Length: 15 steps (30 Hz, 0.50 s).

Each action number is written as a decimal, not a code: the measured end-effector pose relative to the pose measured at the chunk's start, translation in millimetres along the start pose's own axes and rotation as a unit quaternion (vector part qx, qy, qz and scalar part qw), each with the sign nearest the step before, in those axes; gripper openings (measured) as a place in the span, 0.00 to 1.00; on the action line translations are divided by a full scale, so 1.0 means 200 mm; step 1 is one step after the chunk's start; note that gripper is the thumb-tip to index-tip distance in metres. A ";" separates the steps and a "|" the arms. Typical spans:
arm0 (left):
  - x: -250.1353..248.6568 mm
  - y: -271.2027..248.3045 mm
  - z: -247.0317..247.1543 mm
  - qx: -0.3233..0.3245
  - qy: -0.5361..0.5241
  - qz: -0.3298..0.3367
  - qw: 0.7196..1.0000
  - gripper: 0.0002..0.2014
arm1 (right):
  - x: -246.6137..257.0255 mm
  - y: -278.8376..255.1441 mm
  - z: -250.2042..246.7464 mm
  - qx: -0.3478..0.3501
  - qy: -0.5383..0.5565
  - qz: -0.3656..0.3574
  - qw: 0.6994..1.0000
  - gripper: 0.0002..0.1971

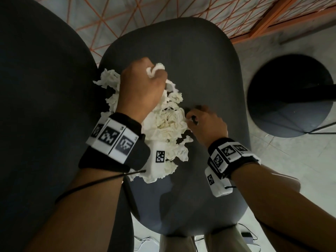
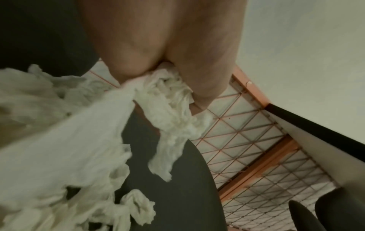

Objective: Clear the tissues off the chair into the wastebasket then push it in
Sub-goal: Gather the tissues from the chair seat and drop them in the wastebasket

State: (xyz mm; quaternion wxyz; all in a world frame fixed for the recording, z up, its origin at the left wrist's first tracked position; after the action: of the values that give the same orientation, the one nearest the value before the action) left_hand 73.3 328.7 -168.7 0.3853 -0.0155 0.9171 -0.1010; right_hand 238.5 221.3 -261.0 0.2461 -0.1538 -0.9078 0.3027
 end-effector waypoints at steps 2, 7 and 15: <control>0.00 -0.04 0.00 0.017 -0.036 -0.028 0.999 0.06 | 0.01 0.00 0.00 -0.003 0.021 0.006 1.000 0.07; -0.01 -0.09 0.08 0.122 -0.027 -0.048 0.991 0.16 | -0.04 -0.05 -0.02 -0.003 0.134 0.055 0.990 0.02; 0.02 -0.06 0.37 0.209 0.191 -0.052 0.958 0.21 | -0.16 -0.20 -0.06 -0.002 0.242 0.112 0.964 0.09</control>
State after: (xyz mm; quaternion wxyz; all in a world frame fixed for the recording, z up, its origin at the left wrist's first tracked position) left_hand 123.3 303.8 -219.5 0.1914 0.0370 0.9301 -0.3113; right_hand 265.9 182.6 -239.0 0.4225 -0.3231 -0.7989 0.2807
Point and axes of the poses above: each hand's wrist, its own y-axis towards the middle knuckle, its own z-axis out of the palm, x = y × z, the point moved 3 cm from there along y, towards the middle knuckle, and after that the axes turned 8 degrees about z, right-handed, at the moved point
